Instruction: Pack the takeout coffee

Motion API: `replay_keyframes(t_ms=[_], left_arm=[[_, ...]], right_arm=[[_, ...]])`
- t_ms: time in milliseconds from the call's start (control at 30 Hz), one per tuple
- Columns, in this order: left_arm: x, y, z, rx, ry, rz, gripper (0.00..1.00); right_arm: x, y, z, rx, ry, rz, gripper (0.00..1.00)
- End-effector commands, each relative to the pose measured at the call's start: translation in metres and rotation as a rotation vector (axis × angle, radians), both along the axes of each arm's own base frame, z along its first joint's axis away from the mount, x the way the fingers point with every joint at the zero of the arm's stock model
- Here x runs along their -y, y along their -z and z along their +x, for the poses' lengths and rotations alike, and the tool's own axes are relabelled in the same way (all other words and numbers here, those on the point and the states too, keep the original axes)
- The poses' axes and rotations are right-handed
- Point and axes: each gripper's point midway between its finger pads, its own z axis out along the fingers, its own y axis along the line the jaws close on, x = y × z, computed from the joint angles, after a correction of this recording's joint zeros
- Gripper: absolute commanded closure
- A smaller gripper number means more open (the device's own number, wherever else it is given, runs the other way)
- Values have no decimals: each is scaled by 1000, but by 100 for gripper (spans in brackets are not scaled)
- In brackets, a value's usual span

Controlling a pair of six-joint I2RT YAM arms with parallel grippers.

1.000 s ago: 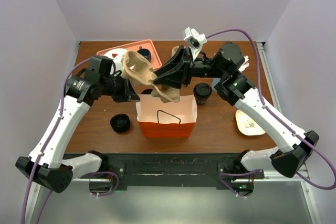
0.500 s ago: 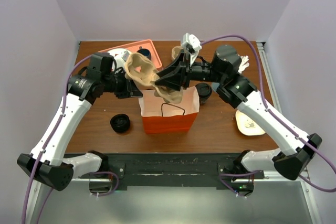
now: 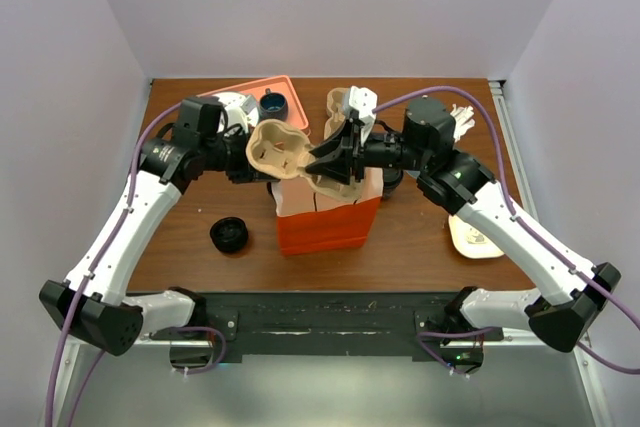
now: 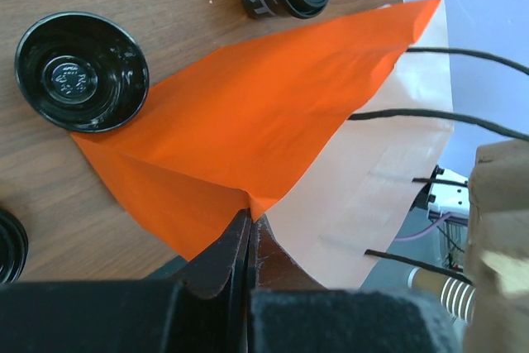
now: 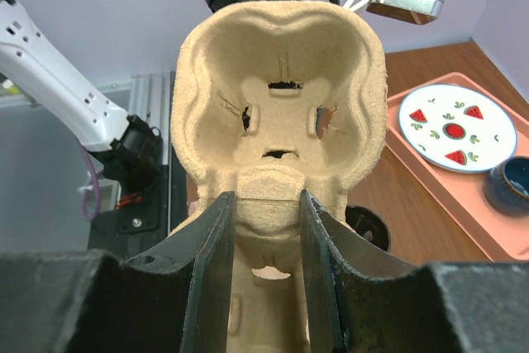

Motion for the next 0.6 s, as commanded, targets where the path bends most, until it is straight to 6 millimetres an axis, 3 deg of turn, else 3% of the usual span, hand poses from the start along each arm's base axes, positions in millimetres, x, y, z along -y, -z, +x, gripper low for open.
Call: replay_keyframes(t_ms=[0, 400, 567], left_arm=[[13, -11, 0, 55, 94, -65, 100], [16, -15, -3, 154, 193, -63, 100], [16, -19, -3, 182, 203, -69, 100]], right_arm=[[2, -4, 5, 67, 19, -16, 89], [-4, -46, 27, 138, 102, 98, 87], [-10, -46, 36, 158, 111, 116, 87]])
